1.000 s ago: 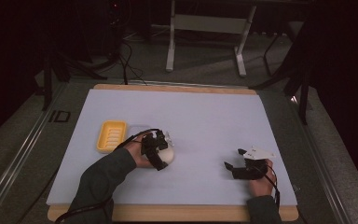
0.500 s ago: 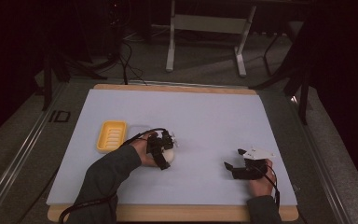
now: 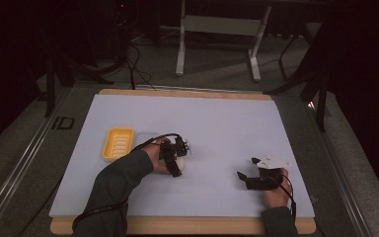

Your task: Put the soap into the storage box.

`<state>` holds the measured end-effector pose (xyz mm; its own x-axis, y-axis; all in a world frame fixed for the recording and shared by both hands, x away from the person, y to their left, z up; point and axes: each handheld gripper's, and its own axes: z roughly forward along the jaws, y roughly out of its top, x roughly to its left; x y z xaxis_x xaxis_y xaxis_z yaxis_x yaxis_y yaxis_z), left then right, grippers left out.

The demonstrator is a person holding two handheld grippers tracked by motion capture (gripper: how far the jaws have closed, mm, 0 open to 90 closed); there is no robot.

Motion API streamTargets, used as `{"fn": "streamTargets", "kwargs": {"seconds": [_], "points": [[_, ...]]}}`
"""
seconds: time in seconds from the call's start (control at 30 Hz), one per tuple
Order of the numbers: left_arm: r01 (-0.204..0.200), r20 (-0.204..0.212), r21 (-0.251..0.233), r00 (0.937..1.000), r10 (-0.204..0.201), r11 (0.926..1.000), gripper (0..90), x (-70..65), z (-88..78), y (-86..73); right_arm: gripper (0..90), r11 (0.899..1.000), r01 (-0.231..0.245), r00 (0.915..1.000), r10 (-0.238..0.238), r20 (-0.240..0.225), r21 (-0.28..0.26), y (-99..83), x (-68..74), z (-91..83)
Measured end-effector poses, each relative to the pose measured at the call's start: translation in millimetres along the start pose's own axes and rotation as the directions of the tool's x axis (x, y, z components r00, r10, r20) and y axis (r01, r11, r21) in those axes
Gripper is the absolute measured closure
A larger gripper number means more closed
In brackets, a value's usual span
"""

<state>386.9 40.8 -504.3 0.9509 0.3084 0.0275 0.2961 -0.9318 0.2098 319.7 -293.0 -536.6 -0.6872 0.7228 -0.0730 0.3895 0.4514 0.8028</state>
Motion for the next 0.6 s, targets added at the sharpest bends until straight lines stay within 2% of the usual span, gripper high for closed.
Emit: {"fn": "streamTargets", "kwargs": {"seconds": [0.27, 0.6], "points": [[-0.023, 0.0, 0.063, 0.9997, 0.023, 0.9977, 23.9, -0.5, -0.5, 6.6, 18.0, 1.0, 0.0, 1.0, 0.0, -0.001, 0.001, 0.0, 0.0, 0.0], [-0.04, 0.01, 0.133, 0.9992, 0.039, 0.9903, 24.1, 0.9, -0.2, 11.4, 18.0, 1.0, 0.0, 1.0, 0.0, -0.002, 0.003, 0.1, 0.0, 0.3]]}}
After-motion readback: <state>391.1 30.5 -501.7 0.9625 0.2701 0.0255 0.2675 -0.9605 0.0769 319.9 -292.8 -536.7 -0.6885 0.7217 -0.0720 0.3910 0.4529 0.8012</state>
